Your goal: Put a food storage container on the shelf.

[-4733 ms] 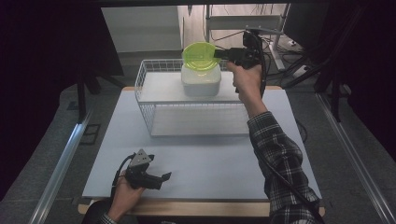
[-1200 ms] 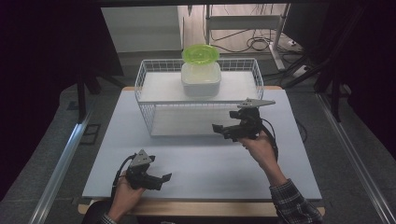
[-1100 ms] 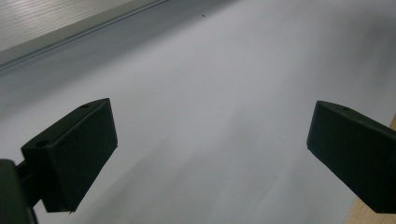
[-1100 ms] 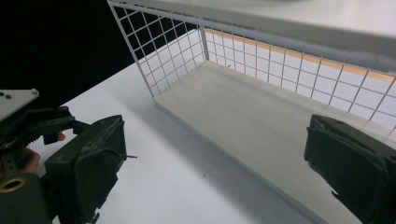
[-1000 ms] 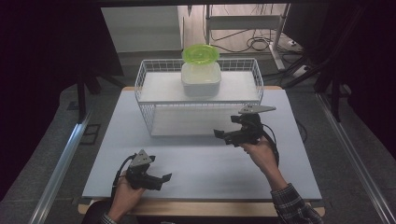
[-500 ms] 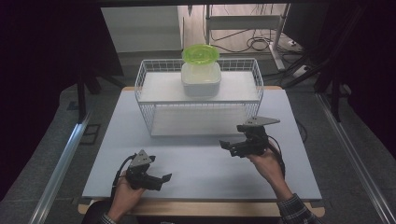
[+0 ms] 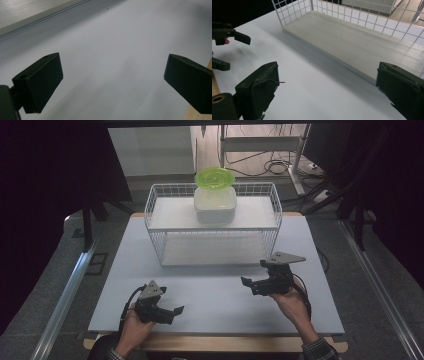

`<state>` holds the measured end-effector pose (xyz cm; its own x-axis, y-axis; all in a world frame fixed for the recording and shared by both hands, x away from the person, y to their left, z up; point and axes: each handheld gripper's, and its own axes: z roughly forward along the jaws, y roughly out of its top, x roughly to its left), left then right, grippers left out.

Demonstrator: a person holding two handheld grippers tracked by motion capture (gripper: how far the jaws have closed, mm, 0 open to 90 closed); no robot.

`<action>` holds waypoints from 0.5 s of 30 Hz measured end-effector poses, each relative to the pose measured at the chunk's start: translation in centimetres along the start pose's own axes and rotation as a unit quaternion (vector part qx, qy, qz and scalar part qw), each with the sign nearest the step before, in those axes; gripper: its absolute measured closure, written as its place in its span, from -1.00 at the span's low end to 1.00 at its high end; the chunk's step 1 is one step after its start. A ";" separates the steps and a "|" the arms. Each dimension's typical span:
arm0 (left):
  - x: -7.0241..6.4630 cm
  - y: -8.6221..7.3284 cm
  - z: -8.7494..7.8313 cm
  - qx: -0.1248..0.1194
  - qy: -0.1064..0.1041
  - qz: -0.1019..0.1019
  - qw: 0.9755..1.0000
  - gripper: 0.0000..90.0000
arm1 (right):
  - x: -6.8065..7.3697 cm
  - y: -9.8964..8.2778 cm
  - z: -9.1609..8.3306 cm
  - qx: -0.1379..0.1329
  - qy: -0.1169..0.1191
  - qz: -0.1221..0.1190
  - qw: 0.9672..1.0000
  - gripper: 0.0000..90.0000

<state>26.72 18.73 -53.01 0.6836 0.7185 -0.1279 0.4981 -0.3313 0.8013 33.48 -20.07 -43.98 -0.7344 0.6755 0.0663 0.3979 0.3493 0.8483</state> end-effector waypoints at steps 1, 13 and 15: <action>0.0 0.0 0.0 0.000 0.000 0.000 1.000 -0.96 | 0.0 -0.2 0.0 0.001 -0.002 0.000 1.000 -0.89; 0.0 0.0 0.1 0.002 -0.002 0.001 1.000 -0.96 | -0.7 -2.8 -0.4 0.017 -0.029 0.000 0.999 -0.92; 0.0 0.0 0.1 0.002 -0.002 0.001 1.000 -0.96 | -0.7 -3.4 -0.5 0.019 -0.034 0.002 0.999 -0.94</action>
<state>26.75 18.68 -53.07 0.6867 0.7154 -0.1293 0.4997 -0.3352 0.7987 32.42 -22.02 -46.63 -0.6940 0.7192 0.0320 0.4217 0.3702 0.8277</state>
